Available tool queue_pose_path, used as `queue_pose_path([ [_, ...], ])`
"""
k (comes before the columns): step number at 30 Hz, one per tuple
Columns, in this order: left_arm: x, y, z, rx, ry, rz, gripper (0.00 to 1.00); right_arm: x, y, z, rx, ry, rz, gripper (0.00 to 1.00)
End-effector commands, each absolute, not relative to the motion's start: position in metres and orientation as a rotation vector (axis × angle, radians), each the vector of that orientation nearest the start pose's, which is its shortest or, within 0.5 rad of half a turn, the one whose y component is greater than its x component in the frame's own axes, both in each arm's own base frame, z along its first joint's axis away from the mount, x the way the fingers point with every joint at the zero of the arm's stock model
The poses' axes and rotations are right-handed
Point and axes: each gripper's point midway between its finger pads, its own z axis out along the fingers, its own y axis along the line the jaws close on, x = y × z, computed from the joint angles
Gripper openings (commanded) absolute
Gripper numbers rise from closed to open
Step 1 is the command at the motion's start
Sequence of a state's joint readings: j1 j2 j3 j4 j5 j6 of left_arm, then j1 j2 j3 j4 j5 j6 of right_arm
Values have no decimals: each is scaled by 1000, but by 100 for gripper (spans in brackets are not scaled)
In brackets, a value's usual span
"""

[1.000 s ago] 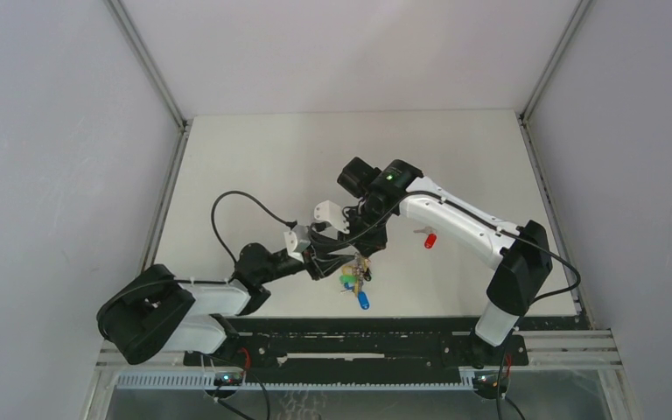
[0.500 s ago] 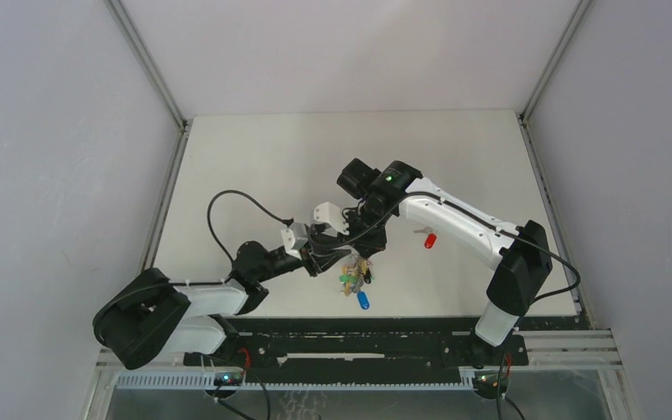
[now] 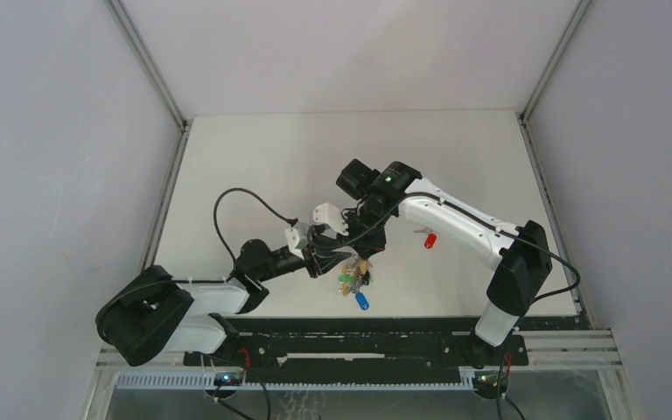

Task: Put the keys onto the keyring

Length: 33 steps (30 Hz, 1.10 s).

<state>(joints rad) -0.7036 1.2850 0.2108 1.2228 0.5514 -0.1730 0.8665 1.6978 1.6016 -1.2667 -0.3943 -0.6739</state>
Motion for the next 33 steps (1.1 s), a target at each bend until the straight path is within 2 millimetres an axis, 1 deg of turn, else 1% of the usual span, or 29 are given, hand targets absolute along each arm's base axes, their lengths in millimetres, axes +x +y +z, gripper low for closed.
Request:
queue_pose_path([
  [1, 207, -301, 191, 838, 1239, -1083, 39, 175, 283, 186, -2043, 1931, 628, 0],
  [3, 208, -301, 189, 835, 1244, -1080, 39, 175, 284, 186, -2046, 1931, 630, 0],
  [6, 203, -301, 188, 854, 1243, -1097, 40, 175, 283, 186, -2046, 1932, 624, 0],
  [11, 187, -303, 187, 910, 1222, -1158, 39, 177, 283, 186, -2042, 1931, 618, 0],
  [13, 179, -306, 188, 945, 1210, -1202, 38, 177, 284, 185, -2043, 1930, 617, 0],
  [16, 172, -311, 189, 979, 1201, -1243, 38, 177, 283, 184, -2045, 1932, 614, 0],
  [19, 170, -313, 187, 988, 1210, -1264, 32, 178, 282, 184, -2041, 1931, 605, 0],
  [25, 164, -309, 188, 978, 1214, -1278, 18, 181, 279, 181, -2031, 1944, 591, 0],
  [33, 145, -308, 169, 1027, 1289, -1260, 17, 186, 276, 182, -2008, 1958, 575, 0],
])
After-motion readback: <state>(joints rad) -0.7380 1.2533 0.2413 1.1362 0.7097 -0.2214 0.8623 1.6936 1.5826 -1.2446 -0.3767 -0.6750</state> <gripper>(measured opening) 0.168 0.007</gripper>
